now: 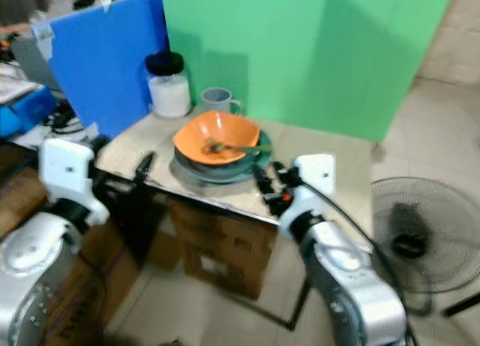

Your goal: Setting the table

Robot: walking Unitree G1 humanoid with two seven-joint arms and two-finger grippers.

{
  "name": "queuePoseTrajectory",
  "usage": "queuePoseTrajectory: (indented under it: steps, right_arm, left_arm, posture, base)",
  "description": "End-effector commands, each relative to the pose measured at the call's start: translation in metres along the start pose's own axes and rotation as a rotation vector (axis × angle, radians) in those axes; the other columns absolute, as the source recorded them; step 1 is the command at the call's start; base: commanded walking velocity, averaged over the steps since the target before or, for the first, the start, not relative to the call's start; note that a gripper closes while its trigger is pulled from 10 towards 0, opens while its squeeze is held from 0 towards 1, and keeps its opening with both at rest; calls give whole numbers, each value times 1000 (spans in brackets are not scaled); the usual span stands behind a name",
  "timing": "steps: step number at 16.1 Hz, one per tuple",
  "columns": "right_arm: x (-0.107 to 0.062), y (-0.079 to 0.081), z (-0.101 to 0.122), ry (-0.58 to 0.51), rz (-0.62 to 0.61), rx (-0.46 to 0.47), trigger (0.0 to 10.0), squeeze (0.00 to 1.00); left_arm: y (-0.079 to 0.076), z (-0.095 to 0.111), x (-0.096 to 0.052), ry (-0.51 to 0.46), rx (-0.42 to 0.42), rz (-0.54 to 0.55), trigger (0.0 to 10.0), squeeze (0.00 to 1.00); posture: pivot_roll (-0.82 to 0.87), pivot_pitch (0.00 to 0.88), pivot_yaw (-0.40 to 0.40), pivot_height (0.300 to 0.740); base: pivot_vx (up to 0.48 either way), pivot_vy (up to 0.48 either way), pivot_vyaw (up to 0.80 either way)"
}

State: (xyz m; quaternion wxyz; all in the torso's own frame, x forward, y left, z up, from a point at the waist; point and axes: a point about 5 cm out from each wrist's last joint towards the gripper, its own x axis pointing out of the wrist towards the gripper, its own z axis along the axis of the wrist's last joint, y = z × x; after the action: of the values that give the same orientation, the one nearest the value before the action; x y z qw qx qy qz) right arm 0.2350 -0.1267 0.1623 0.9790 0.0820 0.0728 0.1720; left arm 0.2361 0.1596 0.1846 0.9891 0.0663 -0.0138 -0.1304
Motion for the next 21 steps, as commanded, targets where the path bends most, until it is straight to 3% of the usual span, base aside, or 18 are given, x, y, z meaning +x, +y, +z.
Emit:
queuePoseTrajectory:
  steps: [1, 5, 9, 11, 12, 13, 14, 15, 16, 21]
  right_arm:
    - [3, 5, 3, -16, 23, 0, 10000, 0]
    - [3, 10, 3, -9, 78, -58, 10000, 0]
    - [6, 8, 7, -23, 69, -57, 10000, 0]
    - [12, 8, 17, -19, 123, -131, 10000, 0]
    - [14, 8, 19, -10, 140, -150, 10000, 408]
    - [18, 8, 20, 23, 171, -176, 10000, 1000]
    - [20, 8, 20, 41, 185, -189, 10000, 1000]
    - [31, 12, 17, 176, 259, -247, 10000, 1000]
    - [36, 14, 16, 226, 291, -269, 10000, 1000]
    - [59, 26, 18, 349, 399, -334, 10000, 1000]
  left_arm:
    - [5, 3, 0, -8, 18, 13, 10000, 0]
    - [4, 2, -1, -6, 24, 12, 10000, 0]
    - [3, 2, -2, -1, 26, -9, 10000, 0]
    - [1, 1, -2, 12, 31, -44, 10000, 0]
    - [-1, 0, -2, 14, 38, -64, 10000, 0]
    - [-3, 0, -3, 17, 49, -97, 10000, 0]
    - [-4, -1, -3, 19, 51, -112, 10000, 0]
    - [-6, -6, -8, 52, 67, -180, 10000, 0]
    - [-7, -9, -11, 73, 73, -217, 10000, 0]
    - [1, -15, -22, 142, 113, -324, 10000, 0]
  posture:
    - [132, 0, 28, 740]
    - [137, 0, 26, 740]
    - [140, 0, 26, 740]
    - [134, 0, 33, 740]
    - [127, 0, 38, 740]
    - [127, 0, 38, 740]
    - [125, 0, 40, 740]
    - [123, 0, 40, 740]
    - [125, 0, 38, 740]
    - [137, 0, 25, 740]
  base:
    - [356, 0, 0]
    - [356, 0, 0]
    - [352, 0, 250]
    - [127, 0, 0]
    - [0, 0, 0]
    - [0, 0, 0]
    - [0, 0, 0]
    - [0, 0, 0]
    - [0, 0, 0]
    - [0, 0, 0]
